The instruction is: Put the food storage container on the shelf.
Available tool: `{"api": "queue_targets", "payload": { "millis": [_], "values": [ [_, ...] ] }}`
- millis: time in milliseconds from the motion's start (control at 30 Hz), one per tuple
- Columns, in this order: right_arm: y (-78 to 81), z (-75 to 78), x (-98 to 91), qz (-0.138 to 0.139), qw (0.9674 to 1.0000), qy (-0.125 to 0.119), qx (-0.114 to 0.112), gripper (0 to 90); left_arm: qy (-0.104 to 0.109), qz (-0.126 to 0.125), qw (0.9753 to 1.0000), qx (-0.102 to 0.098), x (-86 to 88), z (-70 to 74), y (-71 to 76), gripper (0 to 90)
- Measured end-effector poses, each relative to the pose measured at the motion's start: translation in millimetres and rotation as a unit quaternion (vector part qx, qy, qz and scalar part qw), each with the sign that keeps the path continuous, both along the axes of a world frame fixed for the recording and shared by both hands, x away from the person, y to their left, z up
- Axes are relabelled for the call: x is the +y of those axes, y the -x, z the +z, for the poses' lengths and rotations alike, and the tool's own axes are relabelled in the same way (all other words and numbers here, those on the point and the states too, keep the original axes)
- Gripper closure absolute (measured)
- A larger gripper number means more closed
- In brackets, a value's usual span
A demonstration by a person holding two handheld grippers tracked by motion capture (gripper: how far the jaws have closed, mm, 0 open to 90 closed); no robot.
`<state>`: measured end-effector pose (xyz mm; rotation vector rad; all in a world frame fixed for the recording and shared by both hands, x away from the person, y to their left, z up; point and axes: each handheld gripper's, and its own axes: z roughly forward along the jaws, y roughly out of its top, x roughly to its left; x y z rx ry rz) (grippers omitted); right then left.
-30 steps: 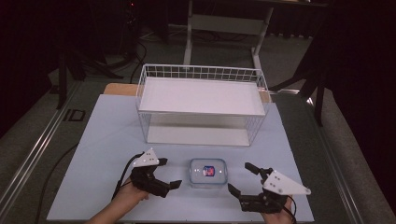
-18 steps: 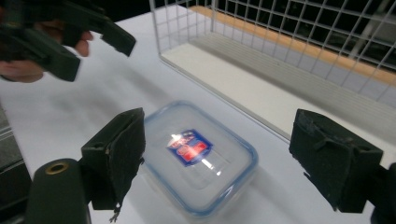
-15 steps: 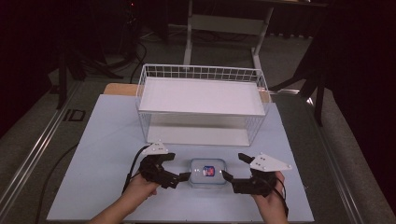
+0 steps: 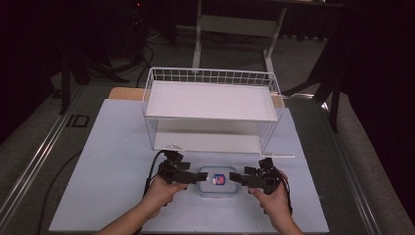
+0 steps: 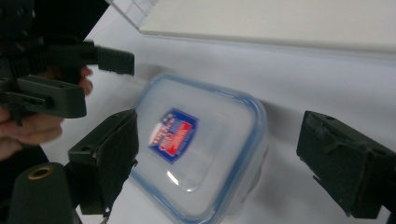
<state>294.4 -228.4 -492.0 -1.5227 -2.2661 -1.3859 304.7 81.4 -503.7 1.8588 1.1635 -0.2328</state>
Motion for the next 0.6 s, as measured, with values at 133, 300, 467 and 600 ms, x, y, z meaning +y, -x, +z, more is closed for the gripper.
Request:
{"api": "queue_targets", "payload": {
  "millis": [133, 300, 467, 600],
  "values": [
    [-6.1, -11.0, -1.1, -0.004, 0.9986, -0.012, 0.051, 14.8, 0.026, 0.015, 0.9989, 0.037, 1.4, -10.9, -4.1, 15.2],
    [-9.6, -20.6, 1.2, 0.0, 0.9933, -0.029, 0.112, 18.6, 0.021, 0.003, 0.9966, 0.08, -5.2, -19.9, 0.6, 15.9],
    [-9.7, -27.1, 3.4, 0.004, 0.9873, -0.038, 0.154, 24.9, 0.015, 0.0, 0.9949, 0.1, -8.6, -25.0, 1.0, 23.5],
    [-9.3, -30.3, 4.1, 0.006, 0.9853, -0.038, 0.166, 32.7, 0.022, -0.002, 0.9936, 0.111, -8.1, -27.8, 0.2, 30.0]
  ]
}}
